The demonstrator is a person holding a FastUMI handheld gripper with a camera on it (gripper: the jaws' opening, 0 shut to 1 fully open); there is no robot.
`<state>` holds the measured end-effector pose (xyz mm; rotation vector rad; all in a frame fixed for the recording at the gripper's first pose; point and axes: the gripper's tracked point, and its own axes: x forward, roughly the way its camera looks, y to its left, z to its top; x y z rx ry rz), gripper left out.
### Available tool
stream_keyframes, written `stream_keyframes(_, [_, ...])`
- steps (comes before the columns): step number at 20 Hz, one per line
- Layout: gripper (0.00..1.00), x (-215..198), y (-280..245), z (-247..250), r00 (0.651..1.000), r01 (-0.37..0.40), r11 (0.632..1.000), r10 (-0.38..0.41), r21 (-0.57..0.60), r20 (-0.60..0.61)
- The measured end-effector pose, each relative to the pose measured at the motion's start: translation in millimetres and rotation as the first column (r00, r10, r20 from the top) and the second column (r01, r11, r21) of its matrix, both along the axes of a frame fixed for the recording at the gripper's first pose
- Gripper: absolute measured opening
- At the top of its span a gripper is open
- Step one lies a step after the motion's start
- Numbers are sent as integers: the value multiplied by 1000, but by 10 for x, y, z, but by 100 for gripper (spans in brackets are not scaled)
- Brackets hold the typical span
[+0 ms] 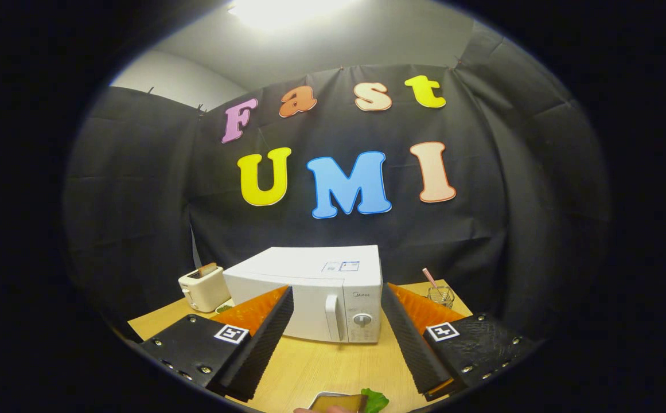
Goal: Open the microwave, put the food inside, and close the microwave door.
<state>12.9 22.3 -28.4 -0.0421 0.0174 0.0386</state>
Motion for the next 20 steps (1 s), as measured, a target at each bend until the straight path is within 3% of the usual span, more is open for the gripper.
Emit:
stream_keyframes(9, [97,432,331,-408,996,-84,996,84,-4,-22])
stream_keyframes(20, [97,1121,434,-890,998,-61,997,60,-38,-26])
